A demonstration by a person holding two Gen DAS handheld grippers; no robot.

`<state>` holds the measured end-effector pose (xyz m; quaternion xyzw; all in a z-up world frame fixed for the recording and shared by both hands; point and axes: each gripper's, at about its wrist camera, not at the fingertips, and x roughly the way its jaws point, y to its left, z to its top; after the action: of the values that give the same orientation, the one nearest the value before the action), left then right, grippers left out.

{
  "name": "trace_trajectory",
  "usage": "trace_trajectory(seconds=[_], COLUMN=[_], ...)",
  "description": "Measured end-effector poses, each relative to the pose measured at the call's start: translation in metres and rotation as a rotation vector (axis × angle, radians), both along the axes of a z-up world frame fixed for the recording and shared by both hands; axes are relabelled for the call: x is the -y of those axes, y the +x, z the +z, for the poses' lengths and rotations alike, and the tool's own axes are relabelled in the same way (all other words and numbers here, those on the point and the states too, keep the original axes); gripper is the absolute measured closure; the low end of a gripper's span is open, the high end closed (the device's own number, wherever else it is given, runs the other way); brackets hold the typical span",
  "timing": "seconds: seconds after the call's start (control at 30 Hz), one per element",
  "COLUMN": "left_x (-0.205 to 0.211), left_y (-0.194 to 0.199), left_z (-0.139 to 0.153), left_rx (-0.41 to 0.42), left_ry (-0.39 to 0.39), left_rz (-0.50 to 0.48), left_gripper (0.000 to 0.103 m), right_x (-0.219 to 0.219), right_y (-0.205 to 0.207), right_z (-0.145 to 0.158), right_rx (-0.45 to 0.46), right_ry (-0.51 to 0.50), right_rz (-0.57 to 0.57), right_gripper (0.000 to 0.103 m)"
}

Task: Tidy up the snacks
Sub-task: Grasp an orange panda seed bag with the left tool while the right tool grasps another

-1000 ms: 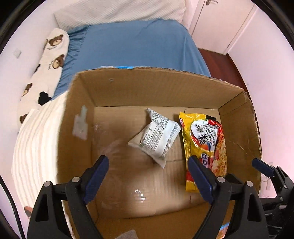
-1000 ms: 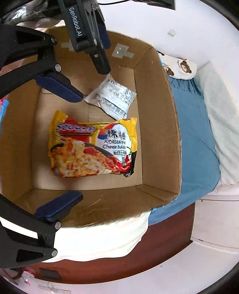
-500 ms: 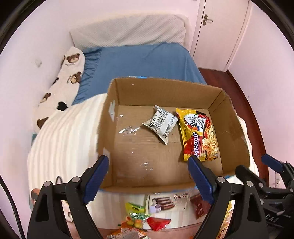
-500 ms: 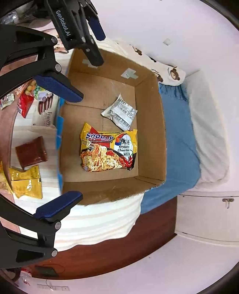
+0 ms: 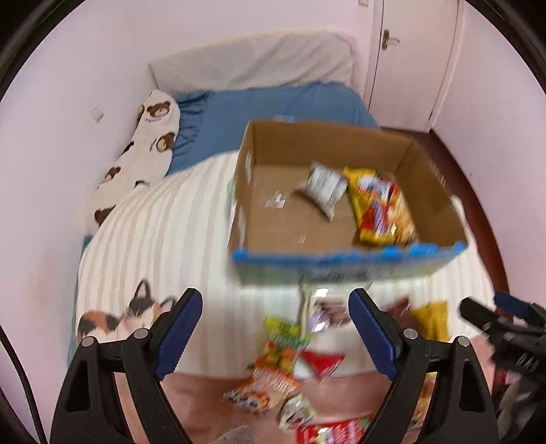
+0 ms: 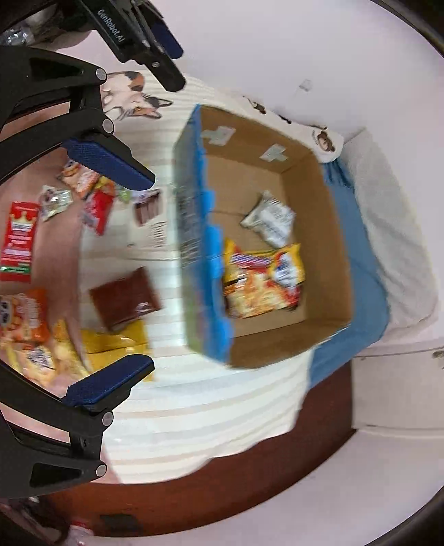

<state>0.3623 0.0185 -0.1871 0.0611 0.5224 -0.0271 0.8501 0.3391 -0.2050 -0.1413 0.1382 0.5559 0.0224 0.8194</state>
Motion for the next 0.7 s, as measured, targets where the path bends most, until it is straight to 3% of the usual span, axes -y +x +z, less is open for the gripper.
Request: trace_trajectory(seconds=[0.33, 0.5, 0.7], left_x=[-0.025, -0.02, -0.001], left_y=[-0.058, -0.063, -0.058], left_z=[-0.102, -0.15, -0.188], left_rx=[-0.22, -0.304, -0.353], left_ry=[0.183, 0.293, 0.412], left_rz=[-0.074, -0.157, -0.292], left_gripper=[0.015, 0.015, 0.015], right_x=[0.016, 0.007, -0.017], right_y=[-0.07, -0.099, -0.117], right_z=[-0.085, -0.128, -0.174], right_rx=[-0.239, -0.357, -0.474], right_ry=[0.046, 0.008, -0.057], right_rz=[-0.055, 0.007, 0.103], right_gripper=[0.004, 0.004, 0.004])
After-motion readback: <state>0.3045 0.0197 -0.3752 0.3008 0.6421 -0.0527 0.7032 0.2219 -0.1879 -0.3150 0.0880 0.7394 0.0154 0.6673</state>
